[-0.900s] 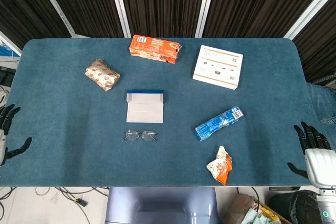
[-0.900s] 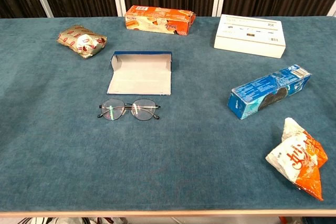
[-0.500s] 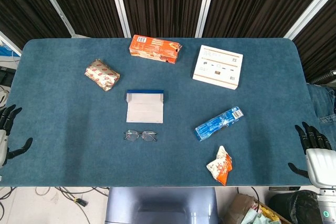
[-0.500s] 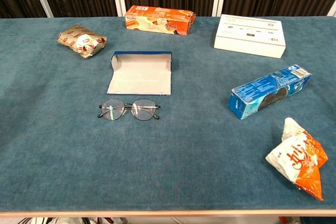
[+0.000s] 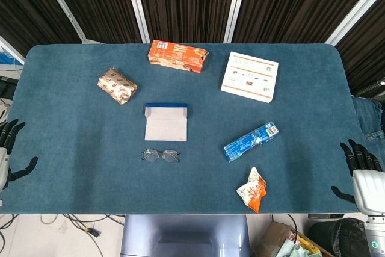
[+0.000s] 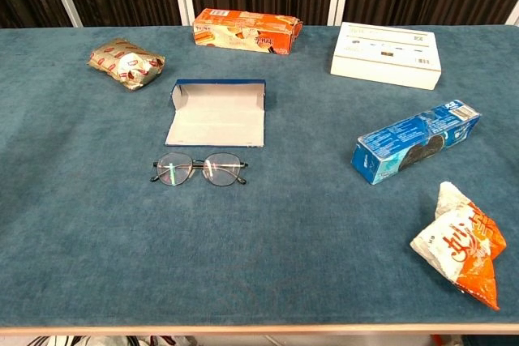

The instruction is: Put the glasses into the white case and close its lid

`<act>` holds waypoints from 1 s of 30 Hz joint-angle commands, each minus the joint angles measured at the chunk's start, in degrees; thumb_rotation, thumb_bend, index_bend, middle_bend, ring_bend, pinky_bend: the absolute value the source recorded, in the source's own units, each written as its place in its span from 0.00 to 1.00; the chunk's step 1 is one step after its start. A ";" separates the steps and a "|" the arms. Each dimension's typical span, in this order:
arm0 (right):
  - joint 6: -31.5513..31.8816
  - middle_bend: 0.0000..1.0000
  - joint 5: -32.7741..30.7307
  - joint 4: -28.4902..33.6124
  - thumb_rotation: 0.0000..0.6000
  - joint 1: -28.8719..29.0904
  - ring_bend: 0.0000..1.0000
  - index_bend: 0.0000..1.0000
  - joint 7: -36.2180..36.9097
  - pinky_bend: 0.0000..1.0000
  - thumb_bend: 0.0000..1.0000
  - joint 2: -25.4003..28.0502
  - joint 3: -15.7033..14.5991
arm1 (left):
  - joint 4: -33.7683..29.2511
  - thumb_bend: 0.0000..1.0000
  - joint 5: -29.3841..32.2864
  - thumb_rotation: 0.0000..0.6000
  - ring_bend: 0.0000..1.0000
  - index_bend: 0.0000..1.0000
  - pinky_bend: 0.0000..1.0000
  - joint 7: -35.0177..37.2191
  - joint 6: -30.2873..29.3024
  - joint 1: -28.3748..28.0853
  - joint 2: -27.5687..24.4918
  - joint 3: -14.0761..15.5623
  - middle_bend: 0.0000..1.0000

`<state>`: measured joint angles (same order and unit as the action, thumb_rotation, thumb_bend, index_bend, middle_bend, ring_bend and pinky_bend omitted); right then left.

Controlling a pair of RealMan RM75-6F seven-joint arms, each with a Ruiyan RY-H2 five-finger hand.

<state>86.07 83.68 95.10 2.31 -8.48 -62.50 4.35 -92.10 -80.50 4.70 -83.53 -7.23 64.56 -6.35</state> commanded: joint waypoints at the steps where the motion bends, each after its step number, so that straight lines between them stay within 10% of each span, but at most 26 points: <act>1: 0.12 0.00 0.06 0.08 1.00 -0.07 0.07 0.05 0.02 0.16 0.15 0.00 -0.04 | 0.21 0.26 -0.19 1.00 0.00 0.11 0.00 -0.21 0.18 -0.16 0.12 0.08 0.05; 10: 0.08 0.00 -0.72 0.83 1.00 -0.46 0.08 0.05 1.89 0.16 0.15 0.31 0.04 | -4.46 0.27 -4.95 1.00 0.00 0.14 0.00 -5.56 9.72 -7.18 -1.03 1.33 0.05; 30: -0.47 0.00 -1.94 1.46 1.00 -0.42 0.08 0.05 1.07 0.16 0.15 -0.18 0.21 | -19.69 0.27 28.50 1.00 0.00 0.30 0.00 -34.54 28.28 -28.25 3.04 -6.68 0.08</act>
<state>85.60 81.75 96.55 1.91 -7.42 -62.69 4.55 -110.86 -56.99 -25.55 -55.96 -31.96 64.85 -12.06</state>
